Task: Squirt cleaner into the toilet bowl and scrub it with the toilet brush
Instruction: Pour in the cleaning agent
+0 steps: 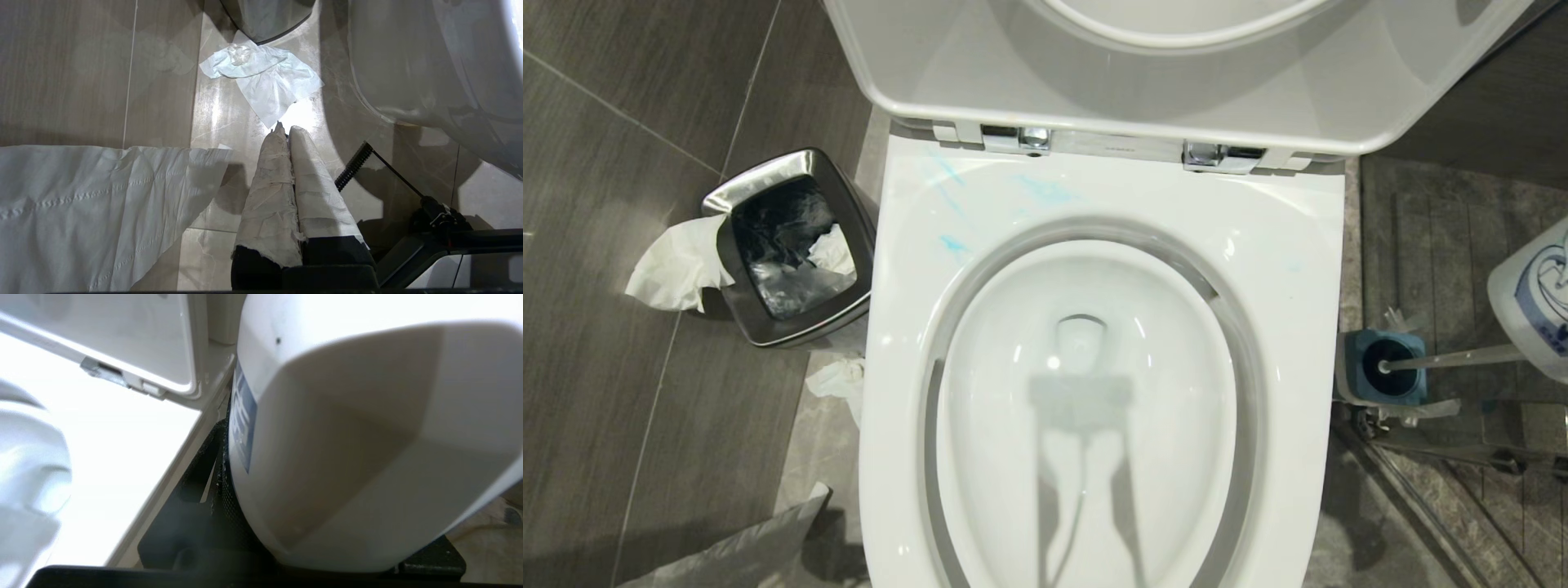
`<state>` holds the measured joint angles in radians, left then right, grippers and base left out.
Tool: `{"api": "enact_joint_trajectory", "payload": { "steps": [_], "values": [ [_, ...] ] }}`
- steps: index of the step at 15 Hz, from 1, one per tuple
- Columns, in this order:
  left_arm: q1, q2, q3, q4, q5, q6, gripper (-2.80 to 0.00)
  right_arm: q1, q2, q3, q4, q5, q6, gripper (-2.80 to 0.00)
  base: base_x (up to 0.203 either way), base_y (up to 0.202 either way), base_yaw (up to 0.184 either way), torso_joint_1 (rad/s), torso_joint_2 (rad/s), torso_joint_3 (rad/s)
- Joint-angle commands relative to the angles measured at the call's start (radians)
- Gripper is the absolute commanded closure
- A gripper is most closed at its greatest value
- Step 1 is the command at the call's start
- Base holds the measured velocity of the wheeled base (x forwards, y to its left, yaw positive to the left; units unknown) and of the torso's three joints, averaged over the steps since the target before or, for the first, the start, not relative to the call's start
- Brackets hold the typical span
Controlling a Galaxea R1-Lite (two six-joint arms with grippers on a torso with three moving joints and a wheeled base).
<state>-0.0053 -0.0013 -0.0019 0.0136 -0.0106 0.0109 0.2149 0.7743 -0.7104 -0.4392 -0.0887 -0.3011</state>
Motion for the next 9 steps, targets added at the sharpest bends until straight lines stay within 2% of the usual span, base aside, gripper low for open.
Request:
{"api": "enact_joint_trajectory", "payload": {
  "steps": [1,9],
  "values": [
    [0.000,0.001,-0.001,0.000,0.000,0.000,0.00,0.000,-0.082,-0.035,0.074,0.000,-0.018,0.00,0.000,0.000,0.000,0.000,0.00,0.000],
    [-0.001,0.001,0.000,0.000,0.000,0.000,0.00,0.000,-0.116,-0.014,0.132,-0.005,-0.039,0.00,0.000,0.000,0.000,0.000,0.00,0.000]
  ]
}}
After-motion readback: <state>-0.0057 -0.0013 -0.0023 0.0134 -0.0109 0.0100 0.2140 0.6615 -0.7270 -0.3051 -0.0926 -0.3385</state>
